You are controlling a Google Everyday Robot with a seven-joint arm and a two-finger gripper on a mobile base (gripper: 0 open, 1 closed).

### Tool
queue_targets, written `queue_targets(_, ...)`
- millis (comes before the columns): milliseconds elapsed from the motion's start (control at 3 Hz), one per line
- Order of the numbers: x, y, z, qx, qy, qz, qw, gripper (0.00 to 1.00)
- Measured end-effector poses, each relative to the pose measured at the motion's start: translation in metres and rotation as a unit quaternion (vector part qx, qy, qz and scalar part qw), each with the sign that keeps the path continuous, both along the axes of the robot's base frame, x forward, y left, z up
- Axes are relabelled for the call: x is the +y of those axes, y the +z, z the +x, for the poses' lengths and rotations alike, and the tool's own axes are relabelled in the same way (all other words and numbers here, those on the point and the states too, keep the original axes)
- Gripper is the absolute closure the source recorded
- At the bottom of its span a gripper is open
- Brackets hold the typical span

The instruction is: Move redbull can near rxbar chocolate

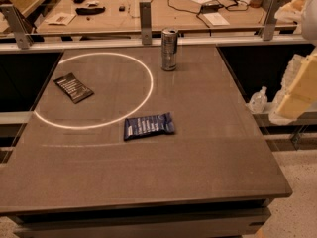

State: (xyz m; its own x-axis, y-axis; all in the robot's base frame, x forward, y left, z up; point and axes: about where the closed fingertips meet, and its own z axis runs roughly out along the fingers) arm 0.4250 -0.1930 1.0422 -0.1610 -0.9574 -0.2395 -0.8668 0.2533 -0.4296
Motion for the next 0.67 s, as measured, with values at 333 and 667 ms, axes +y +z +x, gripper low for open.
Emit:
queue_targets(333,0.0,0.0,0.0,0.0,0.0,0.0,1.0,0.0)
queue_targets(667,0.0009,0.0065,-0.0001,-0.005,-0.002,0.017,0.9998,0.0)
